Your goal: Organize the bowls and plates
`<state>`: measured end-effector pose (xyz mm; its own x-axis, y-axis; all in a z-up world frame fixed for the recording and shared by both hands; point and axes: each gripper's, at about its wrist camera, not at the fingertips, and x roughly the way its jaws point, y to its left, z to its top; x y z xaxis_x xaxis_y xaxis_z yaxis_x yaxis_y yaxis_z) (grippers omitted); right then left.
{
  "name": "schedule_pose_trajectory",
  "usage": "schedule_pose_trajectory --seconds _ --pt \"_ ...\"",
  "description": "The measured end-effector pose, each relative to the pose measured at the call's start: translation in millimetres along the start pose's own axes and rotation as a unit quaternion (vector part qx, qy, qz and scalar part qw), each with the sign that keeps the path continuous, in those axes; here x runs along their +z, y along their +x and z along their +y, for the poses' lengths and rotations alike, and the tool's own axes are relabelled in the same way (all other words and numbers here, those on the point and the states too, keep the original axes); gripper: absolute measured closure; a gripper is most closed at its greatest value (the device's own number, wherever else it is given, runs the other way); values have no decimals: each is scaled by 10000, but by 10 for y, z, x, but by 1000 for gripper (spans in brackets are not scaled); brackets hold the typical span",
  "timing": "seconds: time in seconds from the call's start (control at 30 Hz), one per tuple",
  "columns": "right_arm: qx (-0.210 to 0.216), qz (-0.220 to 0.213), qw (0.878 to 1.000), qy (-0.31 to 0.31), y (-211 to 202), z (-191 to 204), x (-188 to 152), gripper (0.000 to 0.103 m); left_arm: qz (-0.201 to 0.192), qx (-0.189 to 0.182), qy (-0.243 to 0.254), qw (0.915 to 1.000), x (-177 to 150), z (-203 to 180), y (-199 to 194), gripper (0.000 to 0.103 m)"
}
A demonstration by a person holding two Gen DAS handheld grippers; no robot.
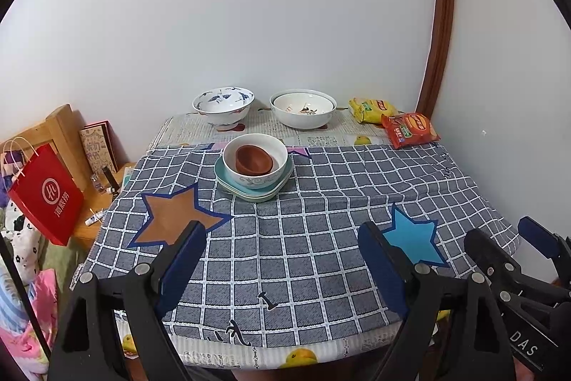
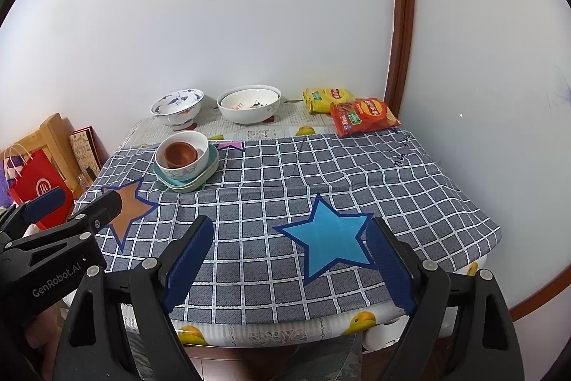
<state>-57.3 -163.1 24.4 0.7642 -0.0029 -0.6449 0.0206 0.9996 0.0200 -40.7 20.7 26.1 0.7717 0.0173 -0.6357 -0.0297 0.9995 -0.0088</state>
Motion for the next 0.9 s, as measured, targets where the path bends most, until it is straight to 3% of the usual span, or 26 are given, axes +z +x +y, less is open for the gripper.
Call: schedule_pose_trajectory --seconds 0.9 --pt "-32 -83 10000 -2 -64 4 11 16 26 24 7 10000 -6 -5 27 16"
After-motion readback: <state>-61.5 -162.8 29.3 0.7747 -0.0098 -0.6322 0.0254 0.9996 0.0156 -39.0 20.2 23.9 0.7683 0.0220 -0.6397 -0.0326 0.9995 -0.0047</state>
